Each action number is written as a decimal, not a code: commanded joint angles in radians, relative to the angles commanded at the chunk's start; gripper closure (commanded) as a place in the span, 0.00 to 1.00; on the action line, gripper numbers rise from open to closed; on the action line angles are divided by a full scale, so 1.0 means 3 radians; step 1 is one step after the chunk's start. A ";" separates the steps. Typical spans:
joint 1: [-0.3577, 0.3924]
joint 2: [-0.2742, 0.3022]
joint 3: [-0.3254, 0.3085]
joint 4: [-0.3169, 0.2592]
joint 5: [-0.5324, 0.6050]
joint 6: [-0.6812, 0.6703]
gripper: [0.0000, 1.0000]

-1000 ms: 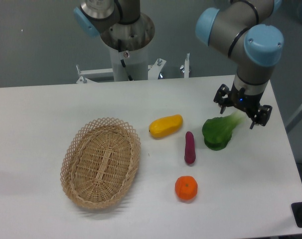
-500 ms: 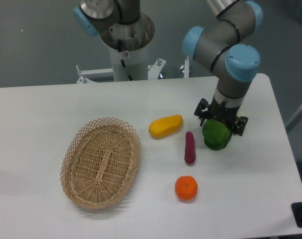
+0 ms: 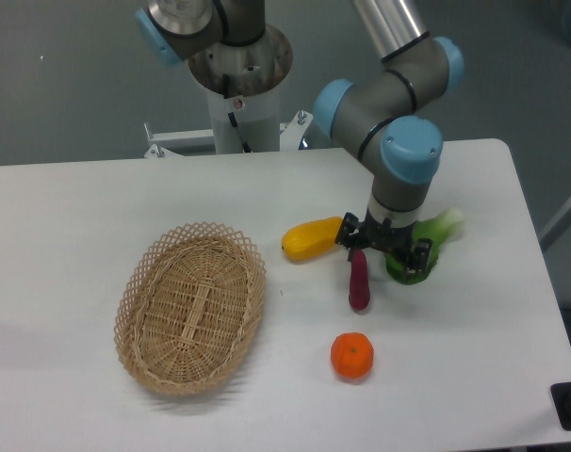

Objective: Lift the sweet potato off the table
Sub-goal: 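Move the gripper over the purple sweet potato and lower it, then close the gripper around the purple sweet potato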

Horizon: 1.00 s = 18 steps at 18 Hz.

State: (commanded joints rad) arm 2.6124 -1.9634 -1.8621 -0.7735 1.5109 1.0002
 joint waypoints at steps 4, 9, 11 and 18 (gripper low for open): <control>-0.0092 -0.0153 -0.0047 0.0206 0.0173 -0.0092 0.00; -0.0164 -0.0246 -0.0057 0.0313 0.0327 -0.0097 0.00; -0.0164 -0.0251 -0.0042 0.0318 0.0327 -0.0092 0.06; -0.0159 -0.0251 -0.0001 0.0318 0.0327 -0.0021 0.80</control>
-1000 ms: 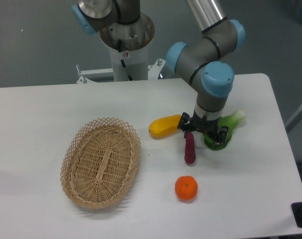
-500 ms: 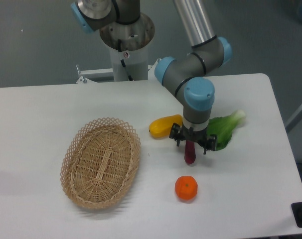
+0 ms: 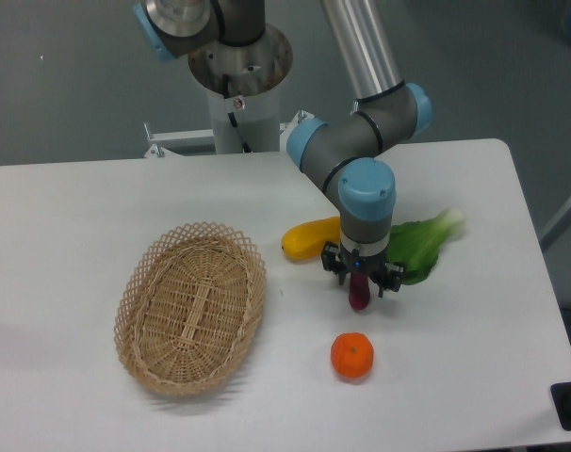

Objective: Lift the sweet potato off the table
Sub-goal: 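Close the gripper around the purple sweet potato, then lift the held sweet potato up off the table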

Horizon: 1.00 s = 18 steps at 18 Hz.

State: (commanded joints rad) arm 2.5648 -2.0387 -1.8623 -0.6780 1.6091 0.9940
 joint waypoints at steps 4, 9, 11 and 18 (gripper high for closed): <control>0.0005 0.0020 0.0036 0.0000 -0.0005 0.0061 0.87; 0.0005 0.0092 0.0281 -0.0036 -0.0020 0.0082 0.87; 0.0005 0.0153 0.0449 -0.0122 -0.0031 0.0087 0.87; -0.0005 0.0429 0.1099 -0.1062 -0.0189 0.0271 0.87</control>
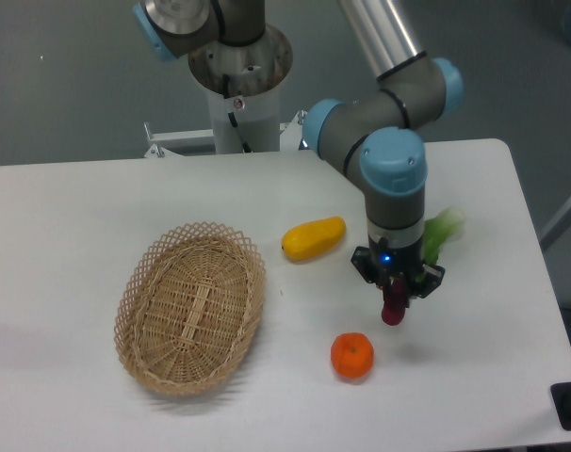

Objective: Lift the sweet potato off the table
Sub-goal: 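Lift the held sweet potato up off the table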

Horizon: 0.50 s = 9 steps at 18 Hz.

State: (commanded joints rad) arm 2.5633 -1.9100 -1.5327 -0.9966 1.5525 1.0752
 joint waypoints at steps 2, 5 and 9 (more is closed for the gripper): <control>0.0005 0.0097 0.0118 -0.0215 -0.0071 0.0077 0.87; 0.0081 0.0154 0.0281 -0.0527 -0.0108 0.0367 0.87; 0.0266 0.0200 0.0522 -0.0901 -0.0108 0.0751 0.87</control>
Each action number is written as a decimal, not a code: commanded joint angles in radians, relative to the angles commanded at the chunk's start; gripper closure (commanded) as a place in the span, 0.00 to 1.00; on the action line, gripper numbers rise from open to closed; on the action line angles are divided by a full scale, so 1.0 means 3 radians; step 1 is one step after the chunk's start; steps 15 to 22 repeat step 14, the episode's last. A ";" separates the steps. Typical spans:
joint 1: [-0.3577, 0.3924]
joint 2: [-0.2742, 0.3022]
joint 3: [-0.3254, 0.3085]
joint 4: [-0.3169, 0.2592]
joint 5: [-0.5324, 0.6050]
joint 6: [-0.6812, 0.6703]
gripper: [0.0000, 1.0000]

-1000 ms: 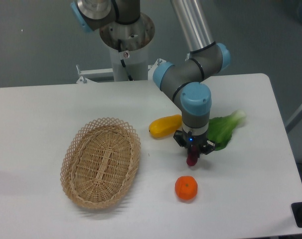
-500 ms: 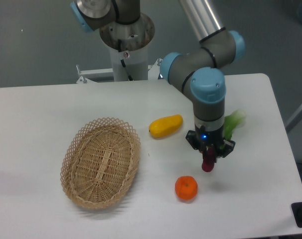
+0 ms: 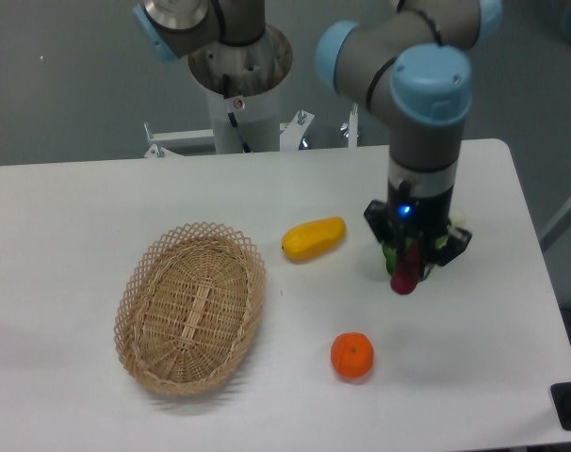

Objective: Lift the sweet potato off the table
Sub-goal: 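Lift the held sweet potato up off the table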

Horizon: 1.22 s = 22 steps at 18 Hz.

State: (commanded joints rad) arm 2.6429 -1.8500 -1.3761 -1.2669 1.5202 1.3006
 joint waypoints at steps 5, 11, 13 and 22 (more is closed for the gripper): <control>0.0062 0.0041 0.0016 -0.0108 0.0000 0.0164 0.87; 0.0067 0.0041 0.0016 -0.0103 0.0000 0.0159 0.87; 0.0067 0.0046 0.0016 -0.0103 -0.0005 0.0159 0.86; 0.0062 0.0041 0.0016 -0.0098 -0.0005 0.0159 0.86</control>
